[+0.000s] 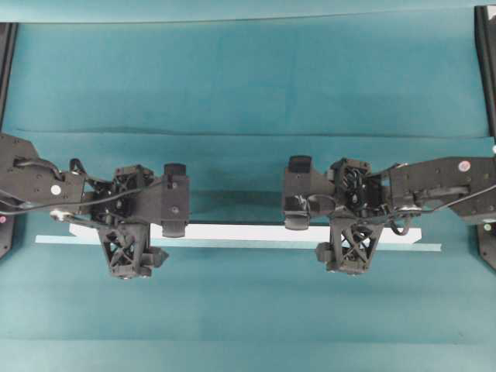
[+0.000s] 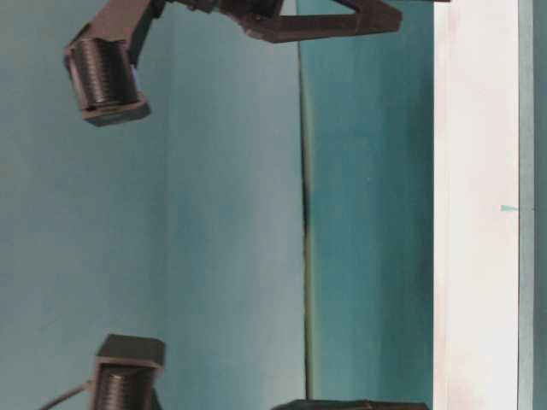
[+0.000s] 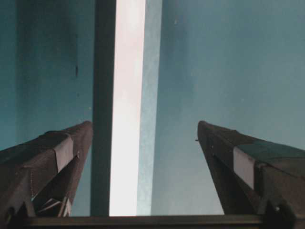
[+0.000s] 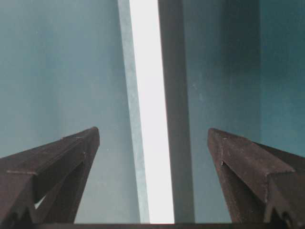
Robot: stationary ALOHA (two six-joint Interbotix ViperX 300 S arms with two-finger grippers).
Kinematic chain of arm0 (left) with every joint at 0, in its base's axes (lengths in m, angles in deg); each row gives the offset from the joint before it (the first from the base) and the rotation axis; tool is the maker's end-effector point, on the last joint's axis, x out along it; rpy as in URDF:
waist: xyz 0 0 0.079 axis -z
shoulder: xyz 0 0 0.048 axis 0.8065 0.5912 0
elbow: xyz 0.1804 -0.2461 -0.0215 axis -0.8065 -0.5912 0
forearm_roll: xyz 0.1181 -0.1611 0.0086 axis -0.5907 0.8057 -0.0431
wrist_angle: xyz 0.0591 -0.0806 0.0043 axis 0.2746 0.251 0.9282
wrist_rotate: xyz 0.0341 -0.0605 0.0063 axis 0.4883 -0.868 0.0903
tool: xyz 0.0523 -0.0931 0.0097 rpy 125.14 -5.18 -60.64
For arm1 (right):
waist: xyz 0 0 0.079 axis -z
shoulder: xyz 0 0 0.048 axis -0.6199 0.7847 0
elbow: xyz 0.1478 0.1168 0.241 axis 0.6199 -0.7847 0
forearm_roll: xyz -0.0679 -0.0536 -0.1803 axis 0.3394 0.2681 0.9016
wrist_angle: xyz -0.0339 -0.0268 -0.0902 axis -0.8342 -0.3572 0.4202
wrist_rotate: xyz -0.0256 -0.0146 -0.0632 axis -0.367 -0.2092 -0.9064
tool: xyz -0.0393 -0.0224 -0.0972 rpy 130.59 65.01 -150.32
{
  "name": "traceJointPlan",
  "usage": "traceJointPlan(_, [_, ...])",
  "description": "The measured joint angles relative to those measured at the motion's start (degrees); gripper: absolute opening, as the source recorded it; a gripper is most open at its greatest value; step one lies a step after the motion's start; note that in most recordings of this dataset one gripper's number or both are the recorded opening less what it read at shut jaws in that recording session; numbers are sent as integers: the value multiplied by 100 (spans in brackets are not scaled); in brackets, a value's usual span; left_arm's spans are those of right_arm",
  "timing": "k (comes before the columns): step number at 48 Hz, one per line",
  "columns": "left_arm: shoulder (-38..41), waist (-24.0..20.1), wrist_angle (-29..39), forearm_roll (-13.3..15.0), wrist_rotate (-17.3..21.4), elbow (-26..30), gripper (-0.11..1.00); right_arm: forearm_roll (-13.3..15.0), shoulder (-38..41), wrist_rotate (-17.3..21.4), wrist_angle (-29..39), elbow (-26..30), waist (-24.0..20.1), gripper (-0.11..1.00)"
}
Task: Lift a wooden board with both hands.
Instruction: 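Close both grippers on the white board's edge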
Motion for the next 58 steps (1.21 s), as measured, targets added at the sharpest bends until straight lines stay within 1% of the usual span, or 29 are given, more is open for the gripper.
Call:
traceJointPlan(8, [167,-26,-264,-9,0,-141,98,-9,141,-9,-202,-105,-9,95])
traceJointPlan(19, [299,-158,-378,-9,35,-149,98,-9,325,-18,-369,-220,0,95])
traceJointPlan(58, [457,-158,-387,-9,70,-132,98,26,519,-26,-466,-229,35,95])
